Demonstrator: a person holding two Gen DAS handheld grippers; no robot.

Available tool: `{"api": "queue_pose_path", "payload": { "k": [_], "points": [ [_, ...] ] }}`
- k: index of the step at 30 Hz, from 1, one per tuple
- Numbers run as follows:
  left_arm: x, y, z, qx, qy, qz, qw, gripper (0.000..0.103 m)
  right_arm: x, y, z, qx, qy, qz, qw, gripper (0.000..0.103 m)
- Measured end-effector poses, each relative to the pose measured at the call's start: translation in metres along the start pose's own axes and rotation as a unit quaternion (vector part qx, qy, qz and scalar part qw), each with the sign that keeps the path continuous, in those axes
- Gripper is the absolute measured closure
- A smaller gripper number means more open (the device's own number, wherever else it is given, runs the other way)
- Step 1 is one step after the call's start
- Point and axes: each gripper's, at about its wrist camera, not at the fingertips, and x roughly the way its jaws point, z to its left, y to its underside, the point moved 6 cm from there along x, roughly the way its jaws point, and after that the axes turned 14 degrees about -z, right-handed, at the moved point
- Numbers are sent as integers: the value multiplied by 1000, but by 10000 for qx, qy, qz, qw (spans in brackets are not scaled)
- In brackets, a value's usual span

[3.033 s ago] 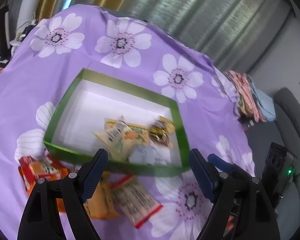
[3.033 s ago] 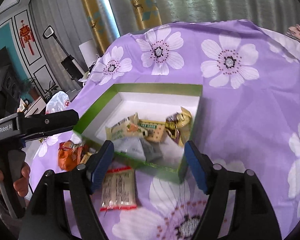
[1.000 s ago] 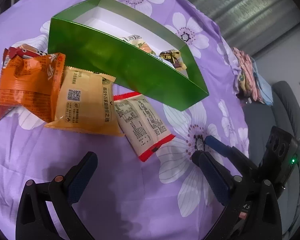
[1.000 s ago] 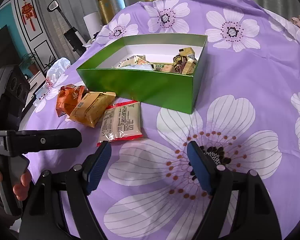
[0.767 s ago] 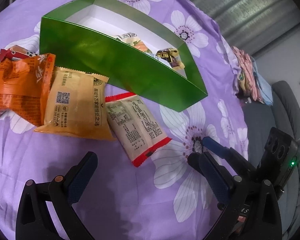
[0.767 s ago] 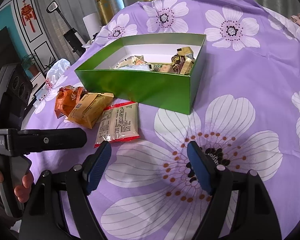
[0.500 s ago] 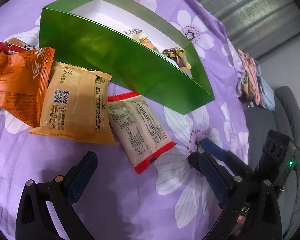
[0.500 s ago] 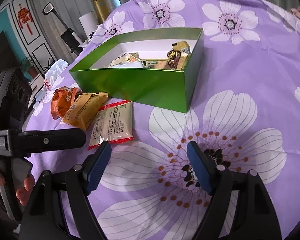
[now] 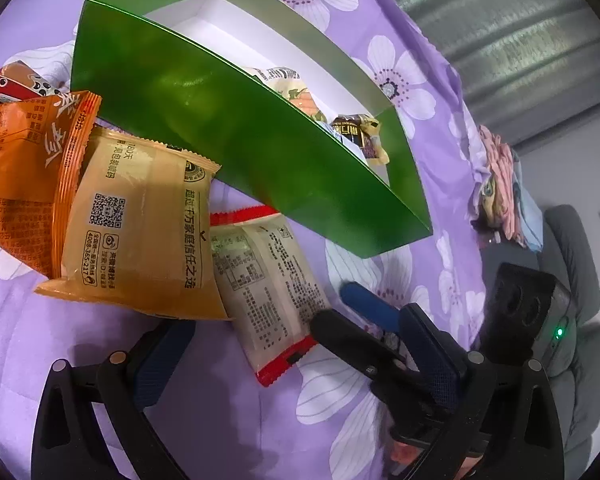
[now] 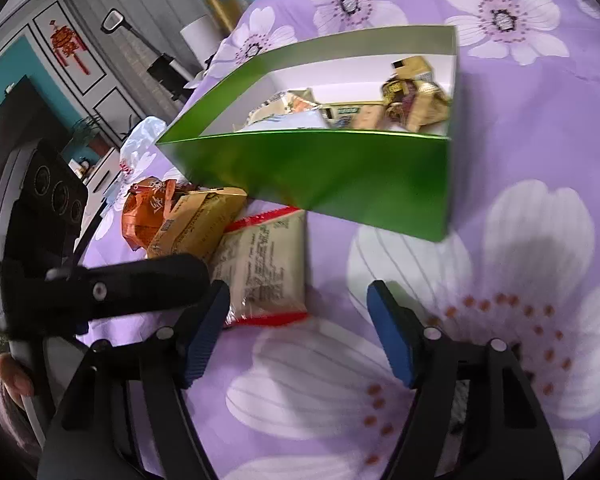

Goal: Organize snacks
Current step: 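Grasp the white red-edged packet with the left gripper, then lift the white packet into the green box and open the left gripper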

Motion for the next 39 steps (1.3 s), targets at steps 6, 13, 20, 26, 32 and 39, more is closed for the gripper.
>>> {"api": "queue_pose_path", "payload": {
  "k": [6,13,20,26,32,39],
  "points": [
    [3,-1,0,-161,-26,-33,9999,4,16,-3,6,45,-352,124,9993,38],
    [5,0,6,-199,-226,-132,9995,30,19,5,15,-20,-552,261,9981,65],
    [0,0,18,-209,-330,-58,9992,61,11,11,15,107,-592,258,9979,73],
    [-9,9,15,-4,-349,28,9994,71,-3,22,16,90,-506,167,9985,78],
    [-21,23,6,202,-319,102,9992,71,-23,32,23,107,-436,91,9989,79],
    [-40,29,-17,527,-167,8,9985,71,-55,34,30,110,-365,-139,9992,79]
  ]
}}
